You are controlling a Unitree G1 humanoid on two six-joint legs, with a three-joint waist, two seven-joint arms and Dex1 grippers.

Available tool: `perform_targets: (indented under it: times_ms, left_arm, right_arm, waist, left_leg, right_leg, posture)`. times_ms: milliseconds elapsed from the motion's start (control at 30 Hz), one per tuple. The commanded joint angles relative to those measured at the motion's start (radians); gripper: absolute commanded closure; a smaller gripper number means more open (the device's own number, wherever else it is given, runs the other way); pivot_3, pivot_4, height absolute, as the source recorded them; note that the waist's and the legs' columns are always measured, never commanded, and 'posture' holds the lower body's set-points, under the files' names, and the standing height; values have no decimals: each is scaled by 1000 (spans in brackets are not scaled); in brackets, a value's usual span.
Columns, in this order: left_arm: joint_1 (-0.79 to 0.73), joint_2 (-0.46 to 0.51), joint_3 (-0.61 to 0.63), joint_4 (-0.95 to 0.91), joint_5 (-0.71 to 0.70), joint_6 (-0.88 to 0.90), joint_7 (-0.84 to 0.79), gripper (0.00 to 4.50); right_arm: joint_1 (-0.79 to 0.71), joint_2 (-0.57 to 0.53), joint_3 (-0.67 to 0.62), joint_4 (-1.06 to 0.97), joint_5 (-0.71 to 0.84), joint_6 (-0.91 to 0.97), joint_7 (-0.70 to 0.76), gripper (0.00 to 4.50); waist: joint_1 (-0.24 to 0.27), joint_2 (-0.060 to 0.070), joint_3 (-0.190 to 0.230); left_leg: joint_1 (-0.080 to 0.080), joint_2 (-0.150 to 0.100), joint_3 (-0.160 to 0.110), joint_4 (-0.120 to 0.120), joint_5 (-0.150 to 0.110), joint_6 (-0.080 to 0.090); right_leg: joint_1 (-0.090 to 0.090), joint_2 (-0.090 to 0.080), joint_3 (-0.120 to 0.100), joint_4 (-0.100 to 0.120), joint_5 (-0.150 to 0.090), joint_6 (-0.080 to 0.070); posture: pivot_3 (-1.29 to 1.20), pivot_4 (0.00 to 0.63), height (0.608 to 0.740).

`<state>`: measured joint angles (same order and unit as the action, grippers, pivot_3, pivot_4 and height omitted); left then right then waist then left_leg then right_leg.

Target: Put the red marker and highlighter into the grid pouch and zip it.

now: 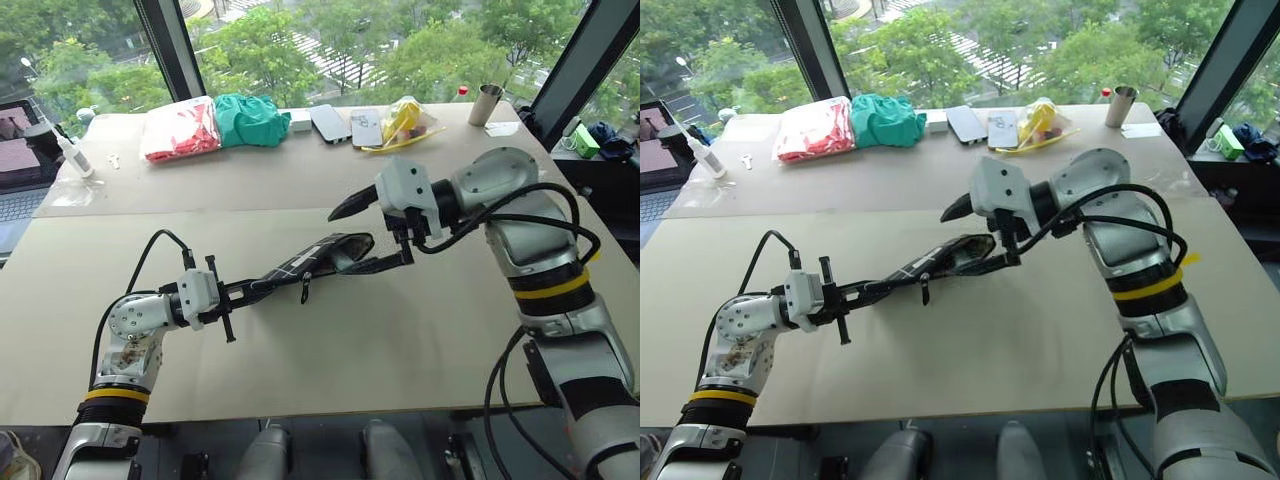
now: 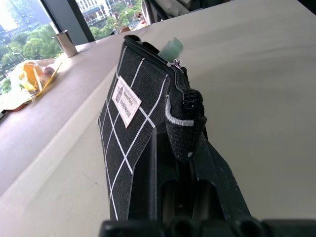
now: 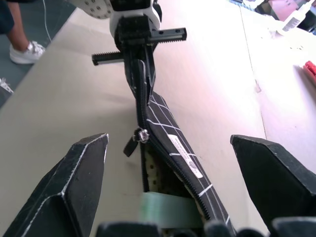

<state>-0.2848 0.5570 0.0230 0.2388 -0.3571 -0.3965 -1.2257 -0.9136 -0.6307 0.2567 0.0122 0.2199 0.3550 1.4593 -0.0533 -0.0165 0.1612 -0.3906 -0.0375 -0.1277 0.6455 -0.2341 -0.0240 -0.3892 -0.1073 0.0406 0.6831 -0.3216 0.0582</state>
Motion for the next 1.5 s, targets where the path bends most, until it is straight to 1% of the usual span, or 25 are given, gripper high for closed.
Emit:
perform_targets:
  times_ms: [33,133,233,333,433,467,533,600,700,800,867,933,1033,1167,1367,1500]
  left_arm:
    - [-5,-2,16,-14,-15,-17,7,4500]
    - [3,-3,17,-20,-15,-17,11,4500]
    - [11,-2,21,-26,-15,-17,16,4500]
    - [18,1,24,-29,-15,-18,21,4500]
    - [21,1,24,-28,-15,-19,23,4500]
    - [20,-1,23,-27,-14,-20,24,4500]
    - [19,-2,22,-24,-14,-21,24,4500]
    - [19,-3,20,-23,-15,-21,23,4500]
    - [15,-5,16,-19,-15,-21,20,4500]
    - [11,-7,14,-15,-14,-22,17,4500]
    - [7,-9,12,-11,-13,-23,15,4500]
    - [6,-10,11,-11,-13,-24,14,4500]
    - [7,-11,12,-11,-14,-25,13,4500]
    - [8,-13,12,-10,-13,-26,14,4500]
    - [6,-14,12,-11,-12,-28,17,4500]
    - [6,-12,13,-12,-12,-27,16,4500]
  right_arm:
    - [25,-52,-60,-41,33,41,-19,86]
    - [47,-84,-114,-52,50,73,-70,86]
    - [74,-88,-149,-78,39,135,-179,86]
    - [160,-112,-174,-201,78,237,-230,86]
    - [276,-110,-207,-375,184,405,-284,86]
    - [325,-110,-202,-417,187,427,-311,86]
    - [373,-116,-191,-455,178,445,-357,86]
    - [380,-94,-194,-451,171,495,-433,86]
    - [359,-11,-231,-439,192,560,-562,86]
    - [365,2,-194,-456,150,500,-606,86]
    - [381,-6,-141,-446,81,420,-639,86]
    - [390,-9,-121,-438,56,389,-655,86]
    - [391,-14,-111,-430,36,352,-661,86]
    - [372,-16,-81,-389,-31,278,-684,86]
    - [376,-16,-29,-380,-89,214,-680,86]
    - [362,-1,-27,-351,-106,194,-689,86]
  waist:
    - [6,0,0]
    - [6,0,0]
    - [6,0,0]
    - [10,0,0]
    - [12,0,0]
    - [13,0,0]
    - [14,0,0]
    - [14,0,0]
    - [9,0,0]
    - [10,0,0]
    - [13,0,0]
    - [12,0,0]
    - [11,0,0]
    - [11,0,0]
    - [10,0,0]
    - [10,0,0]
  left_leg:
    - [0,0,1,0,0,0]
    - [0,0,3,0,0,0]
    - [0,0,3,0,0,0]
    - [0,0,3,0,0,0]
    - [-1,0,3,0,0,0]
    - [-2,0,3,0,0,0]
    - [-2,0,2,1,0,0]
    - [-2,-1,3,1,0,0]
    - [0,0,3,1,0,0]
    - [0,0,2,0,0,0]
    - [-1,0,3,0,0,0]
    - [-1,0,3,0,0,0]
    - [-1,0,3,0,0,0]
    - [-1,0,3,0,0,0]
    - [-1,0,3,0,0,0]
    - [-1,0,3,0,0,0]
  right_leg:
    - [0,0,0,0,0,0]
    - [-1,0,1,1,0,0]
    - [-1,0,1,1,0,0]
    - [-1,0,0,1,0,0]
    - [-1,0,0,0,0,0]
    - [-1,0,0,0,0,0]
    - [-1,0,0,0,0,0]
    - [-1,-1,0,0,0,0]
    - [0,0,1,1,0,0]
    - [0,1,0,1,0,0]
    - [0,0,0,0,0,0]
    - [0,0,0,0,0,0]
    - [0,0,0,0,0,0]
    - [0,0,0,0,0,0]
    - [0,0,0,0,0,0]
    - [0,0,0,0,0,0]
  posture:
    - [0,150,740]
    - [0,150,740]
    - [0,150,740]
    - [0,150,740]
    - [0,150,740]
    - [0,150,740]
    - [0,150,740]
    - [0,150,740]
    - [0,150,740]
    - [0,150,740]
    - [0,150,740]
    - [0,150,740]
    - [0,150,740]
    - [0,150,740]
    - [0,150,740]
    - [0,150,740]
